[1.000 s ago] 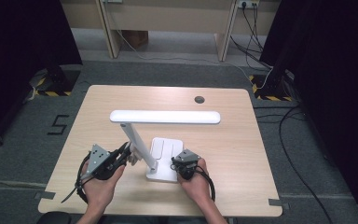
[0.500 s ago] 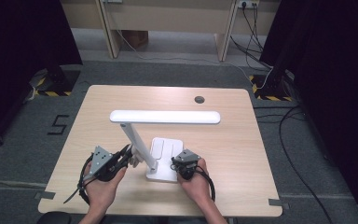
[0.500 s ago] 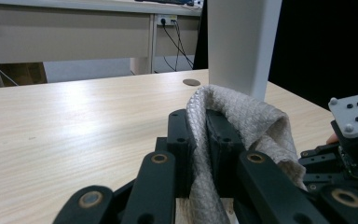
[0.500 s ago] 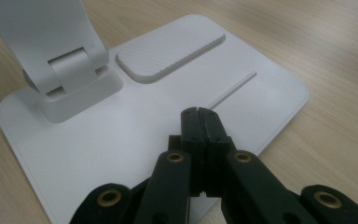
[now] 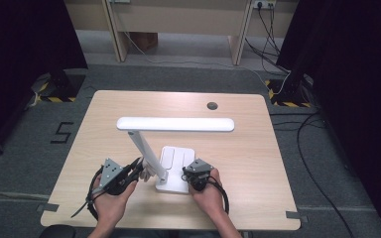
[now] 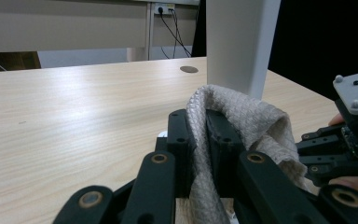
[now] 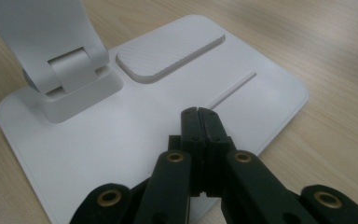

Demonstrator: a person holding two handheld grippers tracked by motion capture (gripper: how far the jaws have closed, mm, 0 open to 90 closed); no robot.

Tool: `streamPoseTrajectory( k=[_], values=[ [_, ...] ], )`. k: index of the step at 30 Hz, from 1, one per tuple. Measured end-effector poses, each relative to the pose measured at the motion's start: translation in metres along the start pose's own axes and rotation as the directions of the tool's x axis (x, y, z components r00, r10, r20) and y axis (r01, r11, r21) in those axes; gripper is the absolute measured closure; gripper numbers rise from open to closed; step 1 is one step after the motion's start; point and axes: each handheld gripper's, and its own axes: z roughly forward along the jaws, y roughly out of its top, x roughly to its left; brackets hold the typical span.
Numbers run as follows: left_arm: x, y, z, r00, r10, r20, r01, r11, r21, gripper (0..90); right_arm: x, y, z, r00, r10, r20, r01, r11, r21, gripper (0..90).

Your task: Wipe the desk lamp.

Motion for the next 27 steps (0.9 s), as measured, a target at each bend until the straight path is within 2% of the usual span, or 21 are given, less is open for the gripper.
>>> streamPoseTrajectory(
  k=[27],
  values=[
    [-0.002, -0.024, 0.010, 0.9998, -0.008, 0.017, 0.007, 0.9974, 0.072, 81.0, 0.000, 0.000, 0.000, 1.0000, -0.004, 0.000, 0.004, 1.000, -0.001, 90.0]
  ],
)
